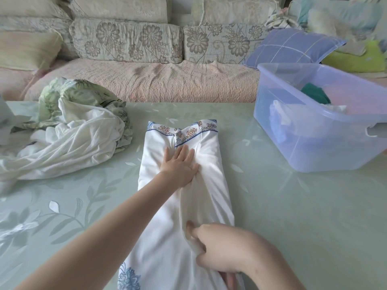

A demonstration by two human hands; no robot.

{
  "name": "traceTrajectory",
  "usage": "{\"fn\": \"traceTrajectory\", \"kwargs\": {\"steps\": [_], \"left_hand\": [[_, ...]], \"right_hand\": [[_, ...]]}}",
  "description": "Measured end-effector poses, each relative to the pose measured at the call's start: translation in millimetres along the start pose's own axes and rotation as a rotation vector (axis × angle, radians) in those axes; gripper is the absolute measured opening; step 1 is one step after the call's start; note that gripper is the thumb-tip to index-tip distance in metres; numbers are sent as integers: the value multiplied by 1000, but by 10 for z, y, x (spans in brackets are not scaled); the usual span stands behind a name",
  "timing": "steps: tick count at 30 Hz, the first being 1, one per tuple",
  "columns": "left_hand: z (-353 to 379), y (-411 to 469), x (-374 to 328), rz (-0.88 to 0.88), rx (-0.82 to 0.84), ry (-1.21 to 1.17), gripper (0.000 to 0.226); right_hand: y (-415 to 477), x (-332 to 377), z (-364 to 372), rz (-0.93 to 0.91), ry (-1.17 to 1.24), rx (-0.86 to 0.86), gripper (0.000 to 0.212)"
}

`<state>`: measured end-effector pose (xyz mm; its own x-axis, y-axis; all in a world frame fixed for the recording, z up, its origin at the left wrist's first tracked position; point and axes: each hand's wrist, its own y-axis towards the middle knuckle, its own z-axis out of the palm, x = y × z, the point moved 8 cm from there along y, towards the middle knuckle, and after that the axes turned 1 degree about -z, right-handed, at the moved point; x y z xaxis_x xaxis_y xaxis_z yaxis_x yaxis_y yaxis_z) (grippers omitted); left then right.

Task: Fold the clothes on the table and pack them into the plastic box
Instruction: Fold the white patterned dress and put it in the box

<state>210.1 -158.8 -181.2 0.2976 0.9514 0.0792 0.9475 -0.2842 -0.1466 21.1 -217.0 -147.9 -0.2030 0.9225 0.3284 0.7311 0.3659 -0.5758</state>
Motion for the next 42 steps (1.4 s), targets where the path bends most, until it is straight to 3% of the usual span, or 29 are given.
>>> {"fn": "traceTrajectory", "kwargs": {"steps": [4, 8, 10, 16, 19, 22, 24, 30, 33, 35, 37, 39, 42], "left_hand": [[-60, 10, 49, -44, 0, -125, 57], [-431, 49, 368, -247, -327, -561, 61], [-481, 139, 484, -310, -323, -673, 51], [-475, 311, 587, -431, -302, -698, 51], [-461, 368, 628, -420, -354, -734, 36], [-561, 292, 698, -428, -513, -793, 34], [-614, 258, 732, -398, -584, -792, 38], [-465, 233, 658, -340, -495, -419, 43], [-611, 70, 440, -76, -603, -467, 40], [-528, -135, 124, 233, -480, -528, 47], [-259, -419, -140, 430, -225, -443, 62], [9, -666, -208, 482, -89, -321, 79], [51, -946, -126, 448, -153, -288, 78]], "right_hand": [[-6, 45, -15, -24, 67, 20, 40], [-38, 138, -69, -88, 101, -9, 13], [-8, 145, -35, -87, 46, -26, 17], [38, 147, -6, -93, -41, -25, 39], [44, 148, 18, -100, -58, -21, 31], [9, 154, -14, -110, -59, -41, 26], [-16, 164, -18, -114, -58, -36, 32], [-91, 247, 49, -86, 39, 55, 57], [-109, 243, 19, -81, 64, 92, 49], [-100, 238, -62, -122, 70, 21, 33], [-87, 194, -173, -147, 89, -92, 28], [-83, 133, -228, -143, 87, -137, 27], [-75, 57, -131, -132, 38, -52, 14]]}}
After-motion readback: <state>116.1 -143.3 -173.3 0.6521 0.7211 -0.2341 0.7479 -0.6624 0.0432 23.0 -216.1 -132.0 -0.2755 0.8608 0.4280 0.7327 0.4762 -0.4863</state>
